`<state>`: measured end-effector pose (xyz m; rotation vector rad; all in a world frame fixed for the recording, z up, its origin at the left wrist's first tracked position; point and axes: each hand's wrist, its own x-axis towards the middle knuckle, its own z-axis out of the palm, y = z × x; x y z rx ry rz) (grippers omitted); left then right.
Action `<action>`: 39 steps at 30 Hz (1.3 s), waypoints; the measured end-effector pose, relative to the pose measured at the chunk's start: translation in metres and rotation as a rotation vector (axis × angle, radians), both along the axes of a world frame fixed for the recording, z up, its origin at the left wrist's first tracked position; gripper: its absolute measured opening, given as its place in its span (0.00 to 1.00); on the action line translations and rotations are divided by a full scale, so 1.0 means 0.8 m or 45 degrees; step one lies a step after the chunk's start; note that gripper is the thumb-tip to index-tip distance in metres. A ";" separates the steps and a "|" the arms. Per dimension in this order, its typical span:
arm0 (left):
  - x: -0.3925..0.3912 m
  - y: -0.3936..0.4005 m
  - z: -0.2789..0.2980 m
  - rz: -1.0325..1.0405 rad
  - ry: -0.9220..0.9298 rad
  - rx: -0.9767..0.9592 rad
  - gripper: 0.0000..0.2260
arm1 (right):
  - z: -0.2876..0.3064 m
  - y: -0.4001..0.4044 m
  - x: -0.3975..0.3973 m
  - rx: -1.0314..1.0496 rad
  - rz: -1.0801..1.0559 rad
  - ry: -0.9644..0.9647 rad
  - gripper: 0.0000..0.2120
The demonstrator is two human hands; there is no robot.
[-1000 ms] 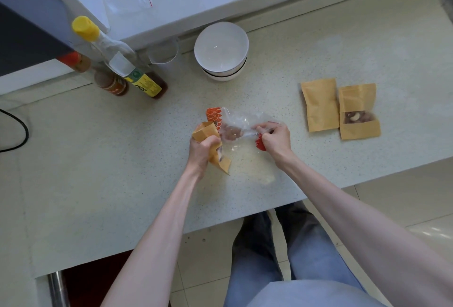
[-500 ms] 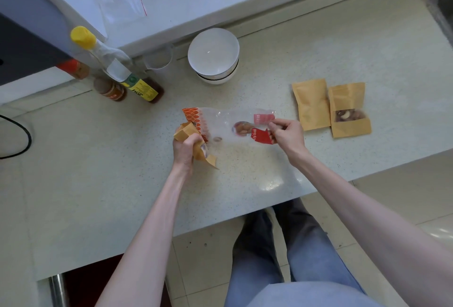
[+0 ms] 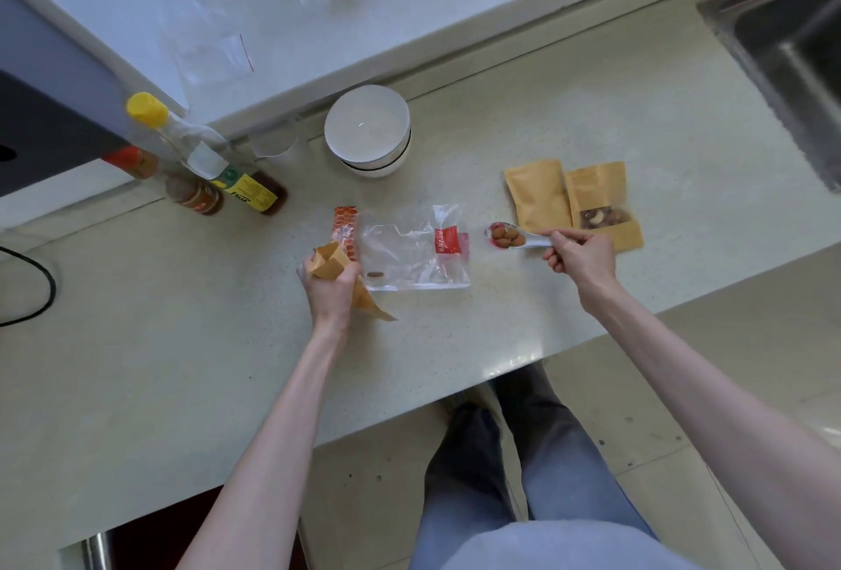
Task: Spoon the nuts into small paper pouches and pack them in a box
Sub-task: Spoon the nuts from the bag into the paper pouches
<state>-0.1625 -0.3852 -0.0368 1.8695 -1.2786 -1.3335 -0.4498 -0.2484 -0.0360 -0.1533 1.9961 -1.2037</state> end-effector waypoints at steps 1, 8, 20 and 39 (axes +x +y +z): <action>-0.004 0.004 0.005 -0.043 -0.016 -0.039 0.21 | 0.007 0.003 -0.003 -0.004 -0.005 -0.001 0.09; -0.033 0.028 0.055 -0.327 -0.089 -0.355 0.24 | 0.104 0.008 0.002 -0.164 0.131 0.008 0.08; -0.075 0.067 0.179 -0.504 -0.261 -0.798 0.19 | 0.298 -0.004 0.065 -0.360 0.475 0.098 0.09; -0.069 0.078 0.249 -0.520 -0.209 -1.067 0.20 | 0.392 -0.014 0.116 -0.365 0.979 1.156 0.10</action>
